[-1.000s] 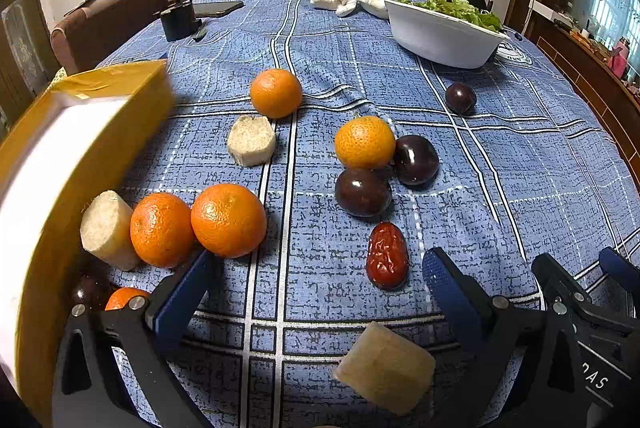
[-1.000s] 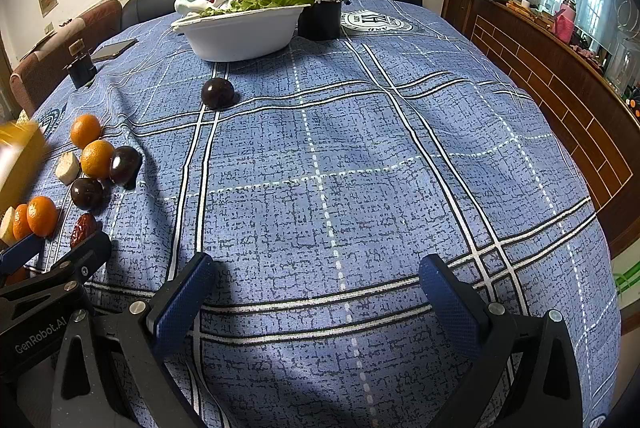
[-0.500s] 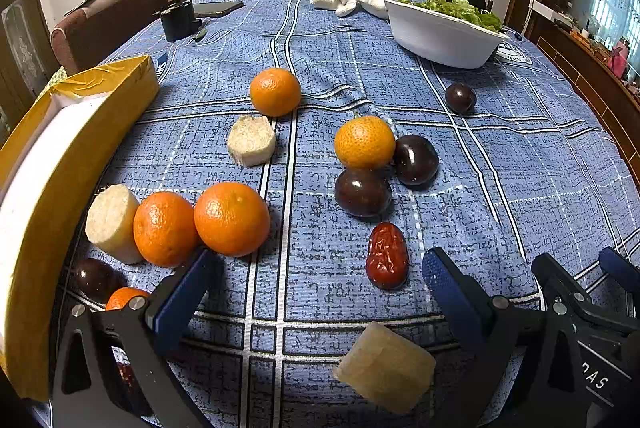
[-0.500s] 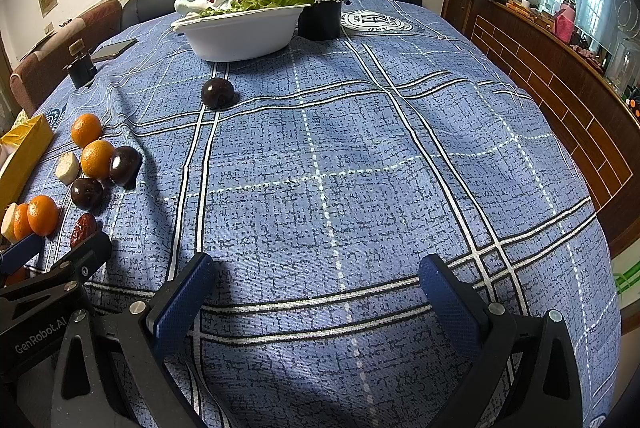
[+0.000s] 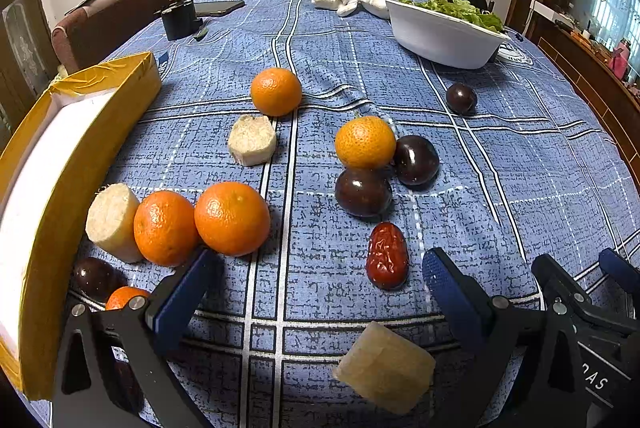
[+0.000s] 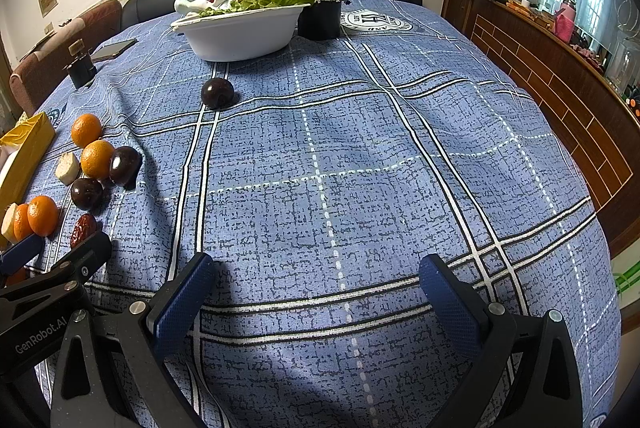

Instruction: Organize fruits

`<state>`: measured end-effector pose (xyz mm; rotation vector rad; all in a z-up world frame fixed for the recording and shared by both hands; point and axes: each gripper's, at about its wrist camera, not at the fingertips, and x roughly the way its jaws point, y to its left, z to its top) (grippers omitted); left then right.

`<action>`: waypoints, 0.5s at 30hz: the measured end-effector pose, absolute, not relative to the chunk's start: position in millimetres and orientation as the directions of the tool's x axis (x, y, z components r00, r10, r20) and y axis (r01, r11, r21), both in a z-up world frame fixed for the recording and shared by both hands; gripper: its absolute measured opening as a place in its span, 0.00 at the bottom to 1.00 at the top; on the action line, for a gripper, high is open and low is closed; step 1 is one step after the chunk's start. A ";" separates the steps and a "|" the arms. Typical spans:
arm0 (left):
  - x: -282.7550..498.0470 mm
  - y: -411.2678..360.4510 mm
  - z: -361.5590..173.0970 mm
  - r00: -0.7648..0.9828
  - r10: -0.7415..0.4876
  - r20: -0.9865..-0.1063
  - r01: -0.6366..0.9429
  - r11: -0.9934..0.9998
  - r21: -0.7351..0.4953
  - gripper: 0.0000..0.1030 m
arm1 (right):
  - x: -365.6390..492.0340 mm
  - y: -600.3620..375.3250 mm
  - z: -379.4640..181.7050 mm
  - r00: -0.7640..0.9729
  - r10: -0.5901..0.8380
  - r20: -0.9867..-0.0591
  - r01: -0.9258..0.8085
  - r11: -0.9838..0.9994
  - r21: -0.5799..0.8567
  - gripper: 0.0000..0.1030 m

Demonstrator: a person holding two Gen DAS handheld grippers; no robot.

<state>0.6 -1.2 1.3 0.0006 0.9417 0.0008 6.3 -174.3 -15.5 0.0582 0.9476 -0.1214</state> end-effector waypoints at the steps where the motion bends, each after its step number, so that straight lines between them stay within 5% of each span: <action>1: 0.7 -1.4 1.5 0.588 0.001 -0.809 0.000 1.000 0.001 1.00 | 6.4 -174.2 -15.5 0.577 -0.078 -0.813 0.129 0.992 -0.003 1.00; 15: 2.1 -1.2 -1.3 0.586 0.001 -0.811 0.001 1.000 0.002 1.00 | 6.6 -174.4 -16.0 0.577 -0.078 -0.813 0.129 0.992 -0.004 1.00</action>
